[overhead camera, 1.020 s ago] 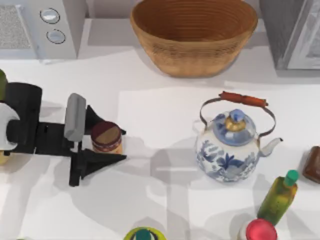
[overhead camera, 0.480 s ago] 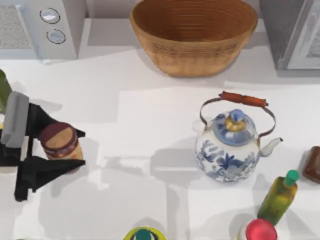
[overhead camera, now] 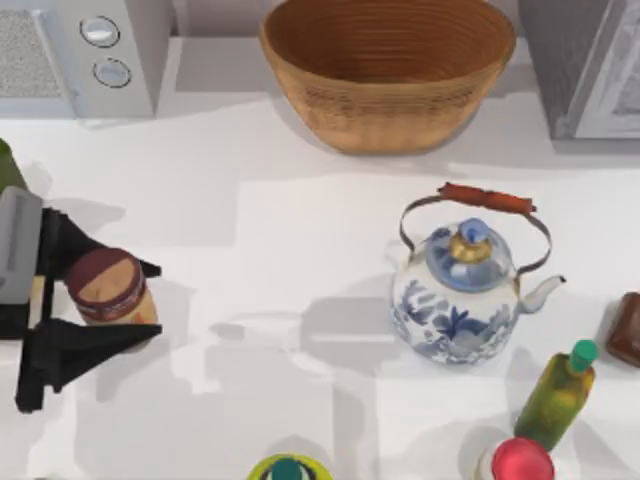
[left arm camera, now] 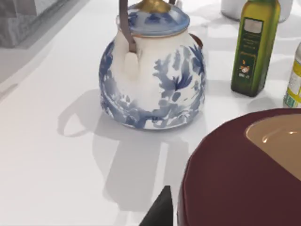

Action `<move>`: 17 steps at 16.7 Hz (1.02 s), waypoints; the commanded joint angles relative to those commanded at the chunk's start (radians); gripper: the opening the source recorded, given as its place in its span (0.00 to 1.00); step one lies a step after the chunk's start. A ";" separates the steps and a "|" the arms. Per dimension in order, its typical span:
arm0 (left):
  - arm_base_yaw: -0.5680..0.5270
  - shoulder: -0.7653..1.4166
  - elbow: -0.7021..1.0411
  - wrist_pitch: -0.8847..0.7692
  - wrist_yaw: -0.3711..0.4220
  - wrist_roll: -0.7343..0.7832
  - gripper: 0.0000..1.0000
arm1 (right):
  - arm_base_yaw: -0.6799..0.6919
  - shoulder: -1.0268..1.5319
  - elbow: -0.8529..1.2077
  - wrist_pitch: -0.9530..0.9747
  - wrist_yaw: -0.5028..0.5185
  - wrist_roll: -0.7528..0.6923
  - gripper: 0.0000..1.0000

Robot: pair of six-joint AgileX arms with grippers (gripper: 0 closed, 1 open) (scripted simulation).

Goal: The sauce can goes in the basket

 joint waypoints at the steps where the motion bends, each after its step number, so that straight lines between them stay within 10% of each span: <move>1: 0.000 0.000 0.001 0.001 0.000 -0.001 0.00 | 0.000 0.000 0.000 0.000 0.000 0.000 1.00; 8: -0.118 0.113 0.255 0.224 -0.157 -0.292 0.00 | 0.000 0.000 0.000 0.000 0.000 0.000 1.00; 17: -0.425 0.321 0.788 0.676 -0.693 -1.066 0.00 | 0.000 0.000 0.000 0.000 0.000 0.000 1.00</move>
